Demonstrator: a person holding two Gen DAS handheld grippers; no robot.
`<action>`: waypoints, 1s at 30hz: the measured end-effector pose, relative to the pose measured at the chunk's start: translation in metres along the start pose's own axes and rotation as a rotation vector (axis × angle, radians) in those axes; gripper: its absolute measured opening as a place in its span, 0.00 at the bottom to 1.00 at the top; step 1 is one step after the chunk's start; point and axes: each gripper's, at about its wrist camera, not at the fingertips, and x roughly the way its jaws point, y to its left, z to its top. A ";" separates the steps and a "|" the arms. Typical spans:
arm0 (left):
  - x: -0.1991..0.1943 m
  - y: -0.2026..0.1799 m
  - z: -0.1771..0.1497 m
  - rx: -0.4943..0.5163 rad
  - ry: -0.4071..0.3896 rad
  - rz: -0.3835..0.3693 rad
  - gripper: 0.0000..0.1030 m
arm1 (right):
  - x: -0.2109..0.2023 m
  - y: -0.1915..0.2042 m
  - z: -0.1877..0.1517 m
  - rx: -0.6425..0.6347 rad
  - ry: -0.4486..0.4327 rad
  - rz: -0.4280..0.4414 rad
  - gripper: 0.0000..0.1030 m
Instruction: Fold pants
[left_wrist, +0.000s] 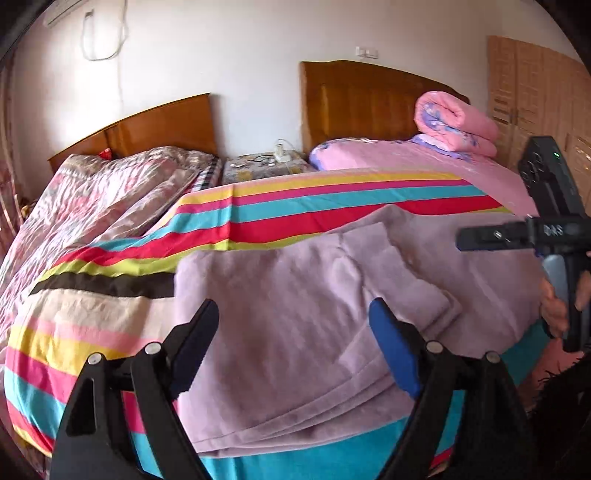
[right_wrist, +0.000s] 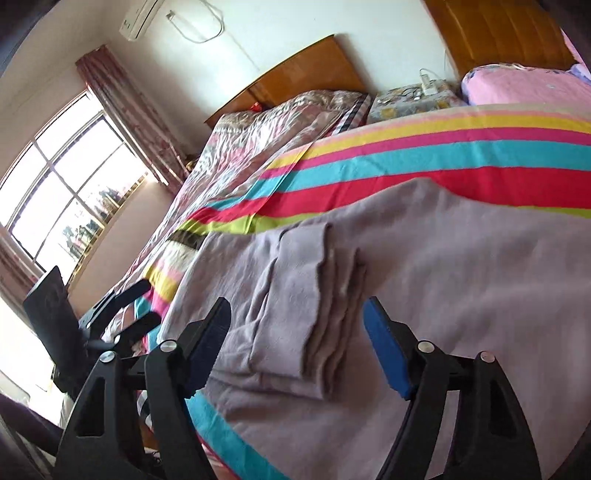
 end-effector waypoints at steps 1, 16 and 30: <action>0.003 0.012 -0.007 -0.026 0.021 0.029 0.81 | 0.004 0.004 -0.009 0.002 0.027 0.019 0.63; 0.011 0.043 -0.053 -0.088 0.093 0.084 0.86 | 0.034 0.004 -0.032 0.088 0.152 -0.004 0.49; 0.009 0.049 -0.051 -0.086 0.073 0.091 0.91 | 0.022 0.009 -0.017 0.062 0.094 -0.121 0.09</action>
